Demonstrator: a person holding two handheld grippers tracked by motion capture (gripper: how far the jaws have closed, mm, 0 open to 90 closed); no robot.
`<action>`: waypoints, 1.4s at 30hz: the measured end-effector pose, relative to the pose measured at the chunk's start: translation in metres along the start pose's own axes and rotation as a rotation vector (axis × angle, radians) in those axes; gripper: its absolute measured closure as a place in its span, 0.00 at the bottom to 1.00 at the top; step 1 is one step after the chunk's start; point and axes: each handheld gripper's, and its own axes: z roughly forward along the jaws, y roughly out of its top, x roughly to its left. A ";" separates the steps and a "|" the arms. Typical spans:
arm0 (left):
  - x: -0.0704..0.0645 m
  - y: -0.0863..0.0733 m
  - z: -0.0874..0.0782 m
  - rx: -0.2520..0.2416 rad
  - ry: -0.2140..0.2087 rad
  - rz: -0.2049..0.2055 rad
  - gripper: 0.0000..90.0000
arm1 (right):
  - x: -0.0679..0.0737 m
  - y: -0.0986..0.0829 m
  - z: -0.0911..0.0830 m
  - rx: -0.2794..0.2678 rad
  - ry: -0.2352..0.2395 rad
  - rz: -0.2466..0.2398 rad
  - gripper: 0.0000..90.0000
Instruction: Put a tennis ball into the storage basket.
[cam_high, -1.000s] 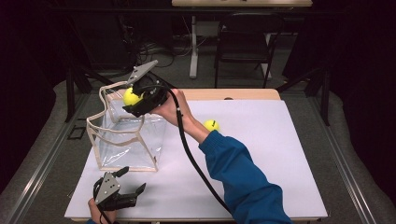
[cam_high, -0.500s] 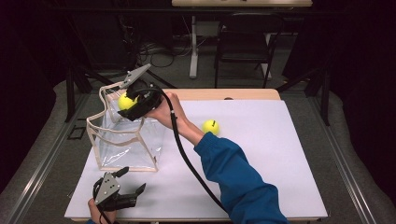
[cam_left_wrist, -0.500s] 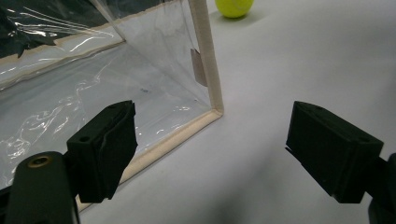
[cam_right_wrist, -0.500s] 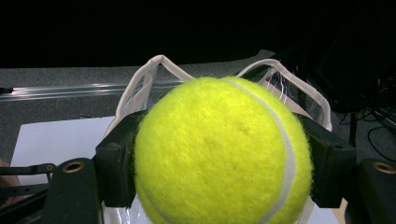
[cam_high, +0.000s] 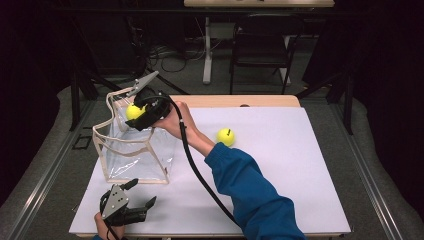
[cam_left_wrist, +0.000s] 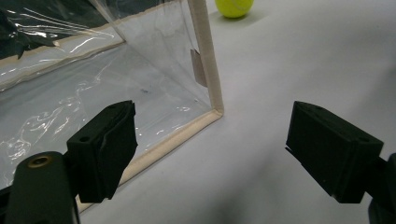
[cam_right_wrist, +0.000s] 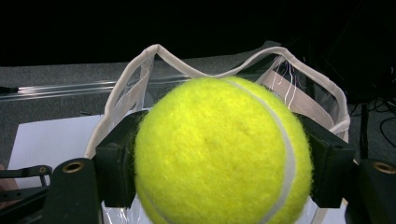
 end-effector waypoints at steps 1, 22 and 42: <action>0.000 0.000 0.000 0.000 0.000 0.000 0.18 | 0.000 0.000 0.001 0.002 0.000 -0.001 0.29; 0.000 0.000 0.000 -0.006 -0.007 -0.002 0.18 | 0.003 -0.008 0.015 0.048 0.035 0.017 0.29; 0.000 0.000 0.000 -0.004 -0.006 -0.002 0.18 | -0.005 -0.026 -0.023 -0.002 0.041 0.052 0.00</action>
